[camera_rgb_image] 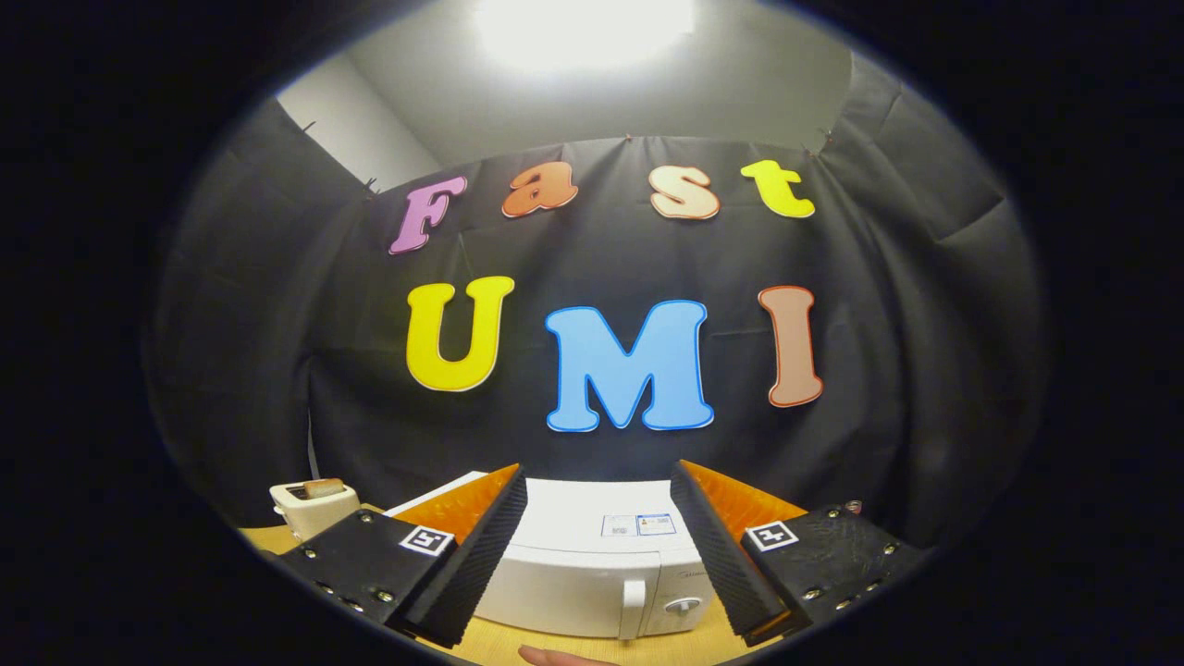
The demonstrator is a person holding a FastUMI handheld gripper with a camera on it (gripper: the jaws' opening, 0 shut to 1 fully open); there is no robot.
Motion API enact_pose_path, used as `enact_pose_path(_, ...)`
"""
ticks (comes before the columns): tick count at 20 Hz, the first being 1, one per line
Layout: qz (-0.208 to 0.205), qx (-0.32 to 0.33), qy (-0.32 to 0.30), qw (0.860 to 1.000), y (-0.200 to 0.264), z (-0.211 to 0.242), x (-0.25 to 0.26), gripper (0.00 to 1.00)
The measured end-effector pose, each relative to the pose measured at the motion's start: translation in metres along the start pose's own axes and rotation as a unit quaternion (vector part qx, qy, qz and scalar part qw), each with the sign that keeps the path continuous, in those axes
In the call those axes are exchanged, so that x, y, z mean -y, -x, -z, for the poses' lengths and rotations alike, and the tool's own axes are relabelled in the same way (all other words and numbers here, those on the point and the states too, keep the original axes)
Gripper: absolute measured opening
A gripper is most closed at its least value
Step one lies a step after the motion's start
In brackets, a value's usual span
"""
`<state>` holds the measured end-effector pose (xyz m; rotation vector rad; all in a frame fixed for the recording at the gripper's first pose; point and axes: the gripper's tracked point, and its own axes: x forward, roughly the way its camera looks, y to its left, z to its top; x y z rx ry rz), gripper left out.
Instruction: Open the microwave, put the food inside, and close the microwave door.
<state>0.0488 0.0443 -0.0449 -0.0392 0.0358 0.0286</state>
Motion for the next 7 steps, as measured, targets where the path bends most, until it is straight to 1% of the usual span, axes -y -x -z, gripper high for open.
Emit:
enact_pose_path(3,0.001,0.003,0.027,1.000,-0.0017,0.0012,-0.0067,0.98)
enact_pose_path(7,-0.002,0.000,0.016,1.000,-0.0024,0.0040,-0.0094,0.98)
